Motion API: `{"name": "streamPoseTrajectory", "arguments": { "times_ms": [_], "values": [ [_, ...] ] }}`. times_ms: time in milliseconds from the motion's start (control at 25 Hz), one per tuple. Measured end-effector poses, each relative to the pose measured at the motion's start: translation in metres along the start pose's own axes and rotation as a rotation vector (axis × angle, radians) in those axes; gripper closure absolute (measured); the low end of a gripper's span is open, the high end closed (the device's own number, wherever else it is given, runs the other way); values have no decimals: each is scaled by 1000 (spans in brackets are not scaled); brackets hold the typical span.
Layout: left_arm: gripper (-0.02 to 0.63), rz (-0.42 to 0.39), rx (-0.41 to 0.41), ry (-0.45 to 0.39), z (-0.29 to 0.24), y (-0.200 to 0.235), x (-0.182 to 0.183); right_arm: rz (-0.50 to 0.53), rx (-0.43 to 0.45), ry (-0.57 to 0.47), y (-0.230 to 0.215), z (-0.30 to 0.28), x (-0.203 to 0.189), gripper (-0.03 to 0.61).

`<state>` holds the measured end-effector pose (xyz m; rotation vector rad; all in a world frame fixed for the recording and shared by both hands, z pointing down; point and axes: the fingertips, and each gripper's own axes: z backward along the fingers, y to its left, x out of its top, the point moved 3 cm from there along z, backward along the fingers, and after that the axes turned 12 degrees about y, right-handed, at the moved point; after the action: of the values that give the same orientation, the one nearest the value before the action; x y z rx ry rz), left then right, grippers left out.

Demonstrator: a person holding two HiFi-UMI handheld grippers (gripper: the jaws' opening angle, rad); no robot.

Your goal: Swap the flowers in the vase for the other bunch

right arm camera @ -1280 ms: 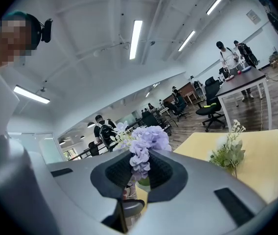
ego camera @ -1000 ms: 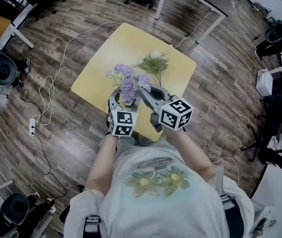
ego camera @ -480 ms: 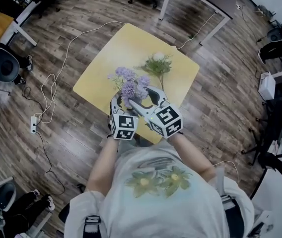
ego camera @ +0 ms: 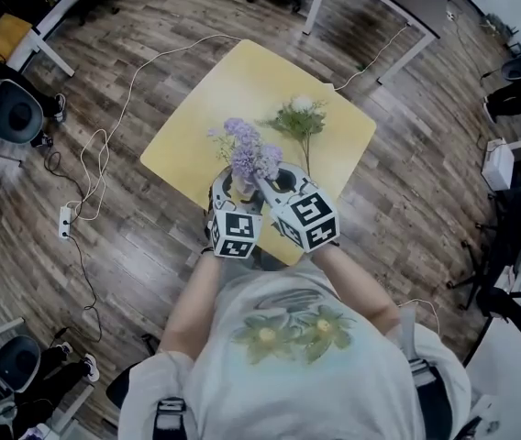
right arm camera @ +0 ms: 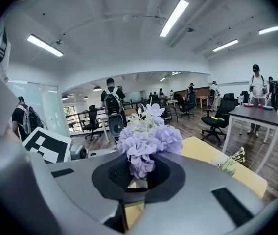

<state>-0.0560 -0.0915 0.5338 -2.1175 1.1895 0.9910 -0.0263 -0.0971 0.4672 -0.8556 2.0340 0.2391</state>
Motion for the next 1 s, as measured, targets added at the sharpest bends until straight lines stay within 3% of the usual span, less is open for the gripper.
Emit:
{"name": "streamPoseTrajectory", "arguments": {
  "times_ms": [320,1000],
  "values": [
    [305,25,11,-2,-2,3,0,-10,0,-72,-6,20,16,528],
    [311,-23,33,13,-1,-6,3,-84,17,-249,-18,71,58,528]
  ]
}}
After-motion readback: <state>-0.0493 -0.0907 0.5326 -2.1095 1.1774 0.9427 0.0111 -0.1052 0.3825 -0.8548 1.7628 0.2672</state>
